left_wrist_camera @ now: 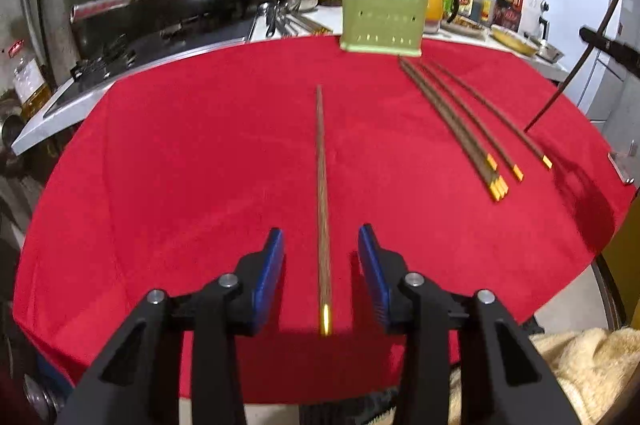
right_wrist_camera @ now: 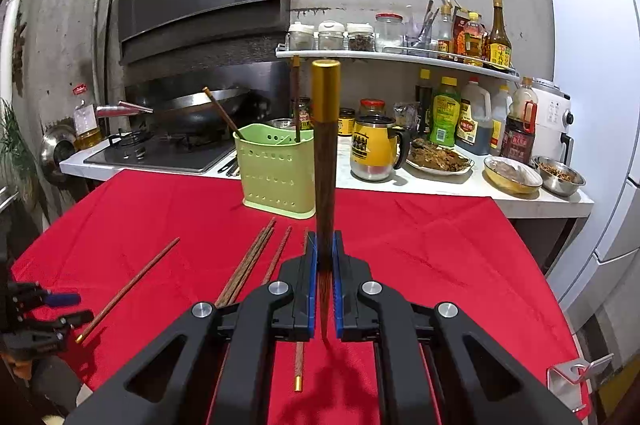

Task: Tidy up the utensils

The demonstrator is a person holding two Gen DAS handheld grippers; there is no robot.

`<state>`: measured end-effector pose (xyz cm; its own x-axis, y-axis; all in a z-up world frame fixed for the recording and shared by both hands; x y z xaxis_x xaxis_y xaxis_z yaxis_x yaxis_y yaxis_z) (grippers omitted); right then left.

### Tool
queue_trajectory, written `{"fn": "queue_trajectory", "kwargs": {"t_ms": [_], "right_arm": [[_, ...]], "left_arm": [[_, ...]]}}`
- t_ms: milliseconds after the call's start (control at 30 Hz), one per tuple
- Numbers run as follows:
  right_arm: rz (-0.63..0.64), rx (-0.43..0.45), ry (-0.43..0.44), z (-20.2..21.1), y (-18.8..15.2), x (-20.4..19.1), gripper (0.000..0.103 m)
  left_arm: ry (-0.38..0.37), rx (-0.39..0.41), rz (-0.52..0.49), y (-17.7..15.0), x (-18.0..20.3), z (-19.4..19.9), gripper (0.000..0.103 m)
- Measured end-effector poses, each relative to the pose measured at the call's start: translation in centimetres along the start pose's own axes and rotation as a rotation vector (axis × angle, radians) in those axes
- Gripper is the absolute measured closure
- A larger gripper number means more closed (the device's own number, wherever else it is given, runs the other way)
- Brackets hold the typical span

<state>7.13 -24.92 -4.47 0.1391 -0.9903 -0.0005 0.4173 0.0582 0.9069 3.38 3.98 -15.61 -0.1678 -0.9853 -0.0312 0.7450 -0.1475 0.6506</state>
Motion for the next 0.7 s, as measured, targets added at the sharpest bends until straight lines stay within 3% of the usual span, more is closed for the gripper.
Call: {"fn": "queue_trajectory", "kwargs": {"t_ms": [100,233,267,300,400,700], "right_arm": [[0.000,0.003,0.002,0.2,-0.2,-0.1,0.096],[0.001,0.001,0.001,0.3,-0.2,-0.1,0.096],[0.001,0.001,0.002,0.3,-0.2,-0.1,0.096],[0.001,0.002,0.001,0.3,-0.2,-0.1,0.096],[-0.005,0.003,0.001,0.3,-0.3,-0.1,0.096],[-0.021,0.011,-0.002,1.0,-0.3,-0.1,0.096]], "left_arm": [[0.013,-0.038,-0.005,-1.4,0.3,-0.5,0.078],[0.050,-0.037,-0.018,-2.1,0.5,0.0,0.085],[0.062,-0.037,-0.023,-2.3,0.5,0.1,0.094],[0.087,-0.038,-0.040,-2.4,0.5,0.2,0.096],[0.058,-0.021,-0.038,-1.8,0.5,0.5,0.096],[0.024,0.296,0.014,6.3,-1.1,6.9,0.096]]}}
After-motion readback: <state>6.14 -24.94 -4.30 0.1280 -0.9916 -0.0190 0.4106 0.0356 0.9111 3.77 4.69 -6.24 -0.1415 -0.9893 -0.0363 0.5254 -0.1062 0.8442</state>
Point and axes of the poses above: each gripper's, at about its wrist camera, not at the fingertips, and z roughly against the way its jaws point, x to its right, y to its top, the point moved 5 cm from there along -z, roughly the way its jaws point
